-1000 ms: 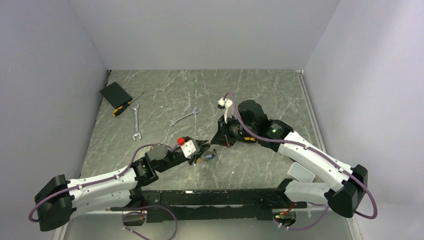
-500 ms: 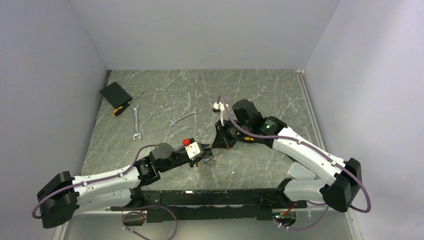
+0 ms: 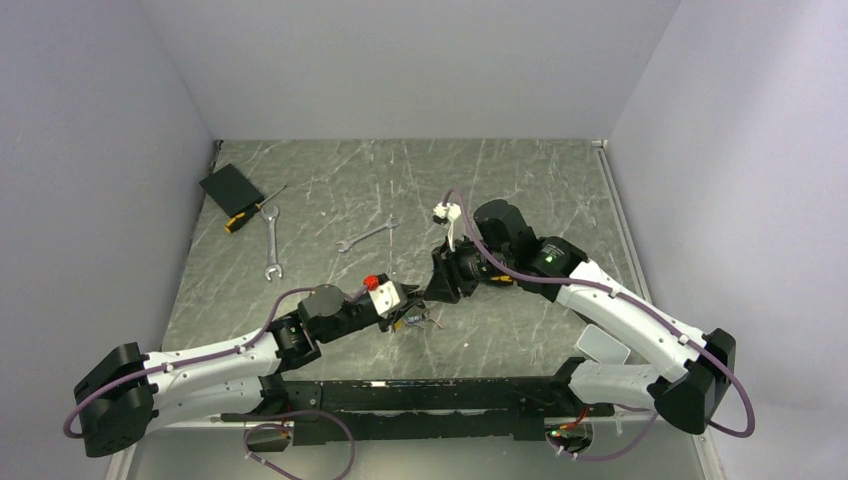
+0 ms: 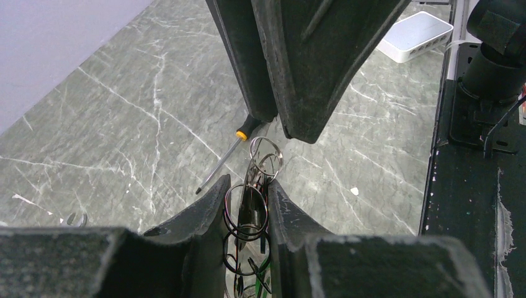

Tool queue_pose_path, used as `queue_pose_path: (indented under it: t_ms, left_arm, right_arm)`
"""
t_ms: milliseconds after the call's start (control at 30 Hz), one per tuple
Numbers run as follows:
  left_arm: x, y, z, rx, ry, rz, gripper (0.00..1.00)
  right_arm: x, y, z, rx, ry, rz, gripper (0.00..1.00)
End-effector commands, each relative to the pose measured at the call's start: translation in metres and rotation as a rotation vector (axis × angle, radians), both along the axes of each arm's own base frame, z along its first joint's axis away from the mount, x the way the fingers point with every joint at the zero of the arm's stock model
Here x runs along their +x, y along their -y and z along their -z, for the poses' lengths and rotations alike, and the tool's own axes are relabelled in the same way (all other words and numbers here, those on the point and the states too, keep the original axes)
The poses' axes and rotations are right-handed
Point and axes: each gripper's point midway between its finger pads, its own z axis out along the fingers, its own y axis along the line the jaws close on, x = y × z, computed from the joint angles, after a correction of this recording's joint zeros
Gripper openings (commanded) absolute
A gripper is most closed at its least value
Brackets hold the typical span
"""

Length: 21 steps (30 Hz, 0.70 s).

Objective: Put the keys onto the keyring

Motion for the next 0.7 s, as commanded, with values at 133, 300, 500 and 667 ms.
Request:
queue_pose_path:
  t_ms: [133,300,500,667]
  left_arm:
    - [0.002,0.002,-0.052,-0.132,0.092,-0.004,0.0]
    - [0.001,-0.002,-0.058,-0.155,0.1,-0.009,0.0]
    - [0.002,-0.005,-0.062,-0.17,0.099,-0.024,0.0]
    - [0.009,-0.013,-0.066,-0.229,0.065,-0.09,0.0]
  right_arm:
    - [0.003,-0.002,-0.008,0.051,0.024,0.029,0.41]
    - [0.002,0.001,-0.004,0.07,0.02,0.067,0.4]
    - [0.005,0.012,-0.022,0.169,0.122,0.138,0.5]
    - [0.013,0.02,-0.031,0.25,0.169,0.24,0.52]
